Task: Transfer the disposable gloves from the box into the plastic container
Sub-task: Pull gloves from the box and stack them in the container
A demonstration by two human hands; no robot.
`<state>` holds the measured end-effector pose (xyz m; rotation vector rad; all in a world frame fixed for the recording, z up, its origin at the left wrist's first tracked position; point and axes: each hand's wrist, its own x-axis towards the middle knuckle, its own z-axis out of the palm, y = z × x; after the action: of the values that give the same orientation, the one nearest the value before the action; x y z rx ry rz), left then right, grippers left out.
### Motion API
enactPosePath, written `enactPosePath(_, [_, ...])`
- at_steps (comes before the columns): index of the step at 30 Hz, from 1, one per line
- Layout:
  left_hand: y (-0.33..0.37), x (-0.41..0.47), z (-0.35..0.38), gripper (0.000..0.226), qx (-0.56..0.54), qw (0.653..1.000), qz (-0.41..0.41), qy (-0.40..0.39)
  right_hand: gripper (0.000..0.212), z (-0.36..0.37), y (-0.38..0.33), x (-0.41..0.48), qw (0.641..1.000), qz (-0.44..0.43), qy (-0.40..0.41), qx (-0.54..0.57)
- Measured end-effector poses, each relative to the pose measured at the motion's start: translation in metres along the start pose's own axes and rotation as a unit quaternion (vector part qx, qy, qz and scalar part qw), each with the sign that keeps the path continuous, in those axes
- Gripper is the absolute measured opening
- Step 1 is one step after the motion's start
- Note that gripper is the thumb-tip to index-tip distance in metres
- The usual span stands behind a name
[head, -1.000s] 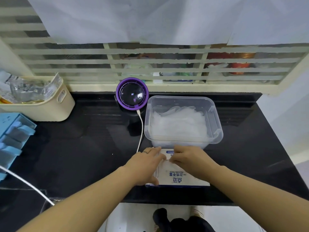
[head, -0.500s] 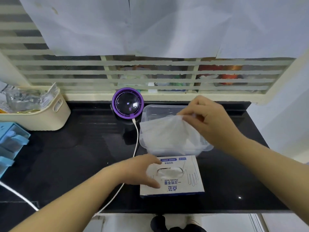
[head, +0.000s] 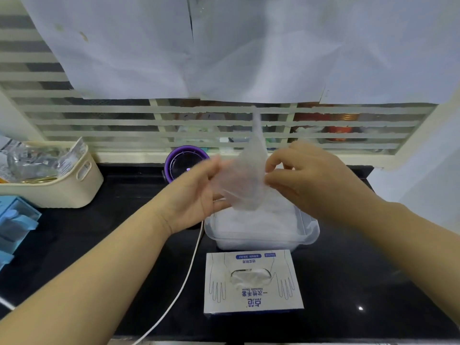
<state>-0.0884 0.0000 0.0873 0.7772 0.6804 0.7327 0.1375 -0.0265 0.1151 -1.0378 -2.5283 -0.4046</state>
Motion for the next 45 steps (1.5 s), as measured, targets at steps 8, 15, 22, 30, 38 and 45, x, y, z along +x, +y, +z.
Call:
enactPosePath(8, [-0.005, 0.040, -0.003, 0.068, 0.068, 0.991, -0.063, 0.097, 0.013, 0.046, 0.021, -0.010, 0.990, 0.051, -0.124, 0.044])
enactPosePath(15, [-0.009, 0.069, 0.008, 0.014, 0.378, 0.916, -0.029, 0.130, 0.028, 0.053, 0.037, 0.014, 0.968, 0.076, -0.237, 0.044])
enactPosePath(22, [-0.032, 0.086, -0.003, 0.019, 0.220, 0.933, -0.150, 0.241, 0.041, 0.068, 0.046, 0.014, 0.968, 0.154, -0.172, 0.103])
enactPosePath(30, [-0.037, 0.082, -0.012, 0.028, 0.070, 0.958, -0.169, 0.221, 0.070, 0.097, 0.023, -0.006, 0.961, 0.180, -0.106, 0.182])
enactPosePath(38, [-0.040, 0.086, -0.019, 0.032, 0.140, 0.956, -0.165, 0.200, 0.031, 0.122, -0.005, 0.001, 0.980, 0.167, -0.007, 0.105])
enactPosePath(45, [-0.040, 0.089, -0.013, 0.030, 0.251, 0.912, -0.136, 0.293, 0.011, 0.107, 0.020, -0.009, 0.980, 0.188, 0.003, 0.068])
